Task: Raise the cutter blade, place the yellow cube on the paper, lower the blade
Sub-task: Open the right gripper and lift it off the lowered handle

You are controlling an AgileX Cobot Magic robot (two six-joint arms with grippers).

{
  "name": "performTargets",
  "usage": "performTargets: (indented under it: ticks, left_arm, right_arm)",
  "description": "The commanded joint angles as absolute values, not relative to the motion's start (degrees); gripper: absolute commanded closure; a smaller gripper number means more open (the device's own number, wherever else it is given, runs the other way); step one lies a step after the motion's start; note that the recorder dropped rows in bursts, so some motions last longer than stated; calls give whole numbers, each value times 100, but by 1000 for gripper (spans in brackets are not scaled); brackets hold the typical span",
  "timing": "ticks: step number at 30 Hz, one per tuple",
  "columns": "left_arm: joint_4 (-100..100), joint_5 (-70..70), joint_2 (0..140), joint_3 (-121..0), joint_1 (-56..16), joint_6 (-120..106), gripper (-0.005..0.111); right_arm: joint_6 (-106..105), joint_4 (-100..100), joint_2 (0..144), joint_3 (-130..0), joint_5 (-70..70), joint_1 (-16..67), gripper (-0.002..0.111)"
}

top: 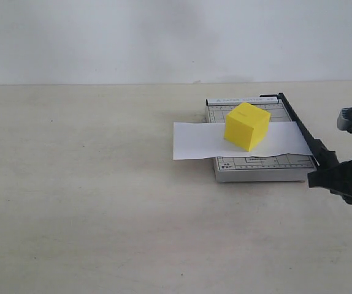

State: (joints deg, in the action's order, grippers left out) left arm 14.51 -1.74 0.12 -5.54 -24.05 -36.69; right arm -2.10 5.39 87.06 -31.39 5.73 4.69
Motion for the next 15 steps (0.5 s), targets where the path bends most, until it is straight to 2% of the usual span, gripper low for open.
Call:
performTargets:
  ticks: [1,15]
  left_arm:
    - [1500,-192,0,-516,-2397,-3715,102]
    - [1500,-192,0,-516,-2397,-3715,102]
  right_arm:
    - [-292,544,9021,-3135,498,458,106]
    - [-312,544,8909,-3135,380,458,106]
